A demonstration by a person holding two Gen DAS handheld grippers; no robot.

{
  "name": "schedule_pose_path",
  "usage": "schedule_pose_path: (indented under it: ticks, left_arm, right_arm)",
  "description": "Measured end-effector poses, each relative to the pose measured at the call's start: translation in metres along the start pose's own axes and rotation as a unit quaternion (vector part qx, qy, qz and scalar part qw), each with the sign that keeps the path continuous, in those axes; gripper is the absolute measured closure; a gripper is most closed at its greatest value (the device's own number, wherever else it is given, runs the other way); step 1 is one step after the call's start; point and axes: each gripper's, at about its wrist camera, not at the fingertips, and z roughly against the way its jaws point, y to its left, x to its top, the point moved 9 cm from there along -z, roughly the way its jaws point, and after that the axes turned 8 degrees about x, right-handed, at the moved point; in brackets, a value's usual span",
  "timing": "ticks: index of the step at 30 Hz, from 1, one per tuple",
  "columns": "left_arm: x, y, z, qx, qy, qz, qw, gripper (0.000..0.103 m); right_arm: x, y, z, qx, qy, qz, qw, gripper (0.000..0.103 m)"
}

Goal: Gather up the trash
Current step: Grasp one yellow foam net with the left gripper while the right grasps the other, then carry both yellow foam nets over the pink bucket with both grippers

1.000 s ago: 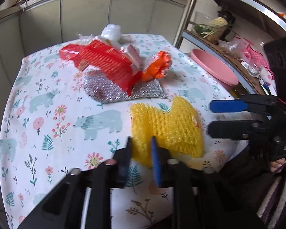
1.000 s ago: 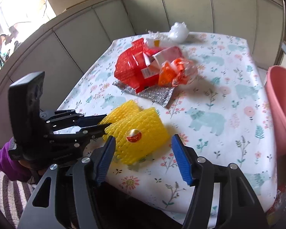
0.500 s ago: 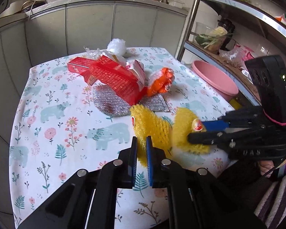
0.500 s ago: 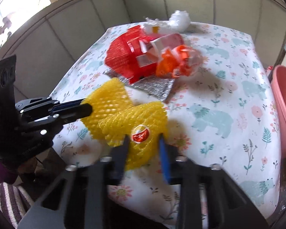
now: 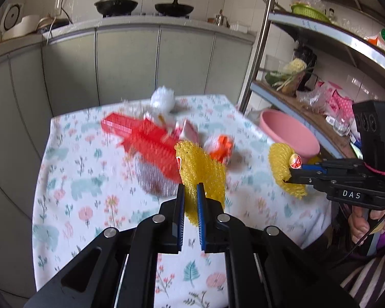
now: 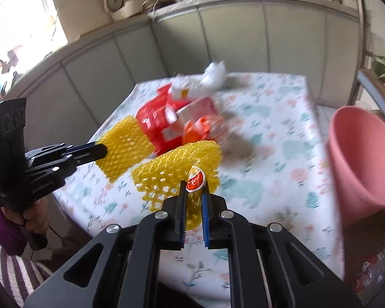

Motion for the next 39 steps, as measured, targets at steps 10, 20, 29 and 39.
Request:
schedule_pose_path:
  ticks: [10,20,29,39]
  left_arm:
    - [0.059,-0.037,-0.004,-0.022,-0.049,-0.005,0.9986,0.095]
    - [0.112,-0.112,-0.042,-0.076,-0.063,-0.027,0.9948,0.095]
    - [0.135,-0.183,-0.086,-0.113,-0.053,-0.046,0.9911,0.095]
    - [0.134,-0.241,-0.137,-0.131,-0.019,-0.073,0.9884,0.095]
  right_arm:
    - [0.024,-0.055,0.042,-0.060,-0.070,-0.032,0.995,0.093]
    - [0.034,-0.136,0.100,-0.140,-0.130,-0.083,0.978,0.093]
    - [0.031,-0.198,0.121,-0.192,-0.150,-0.121,0.962,0.093]
    - [0.026,-0.246,0.104,-0.223,-0.131,-0.142,0.956,0.093]
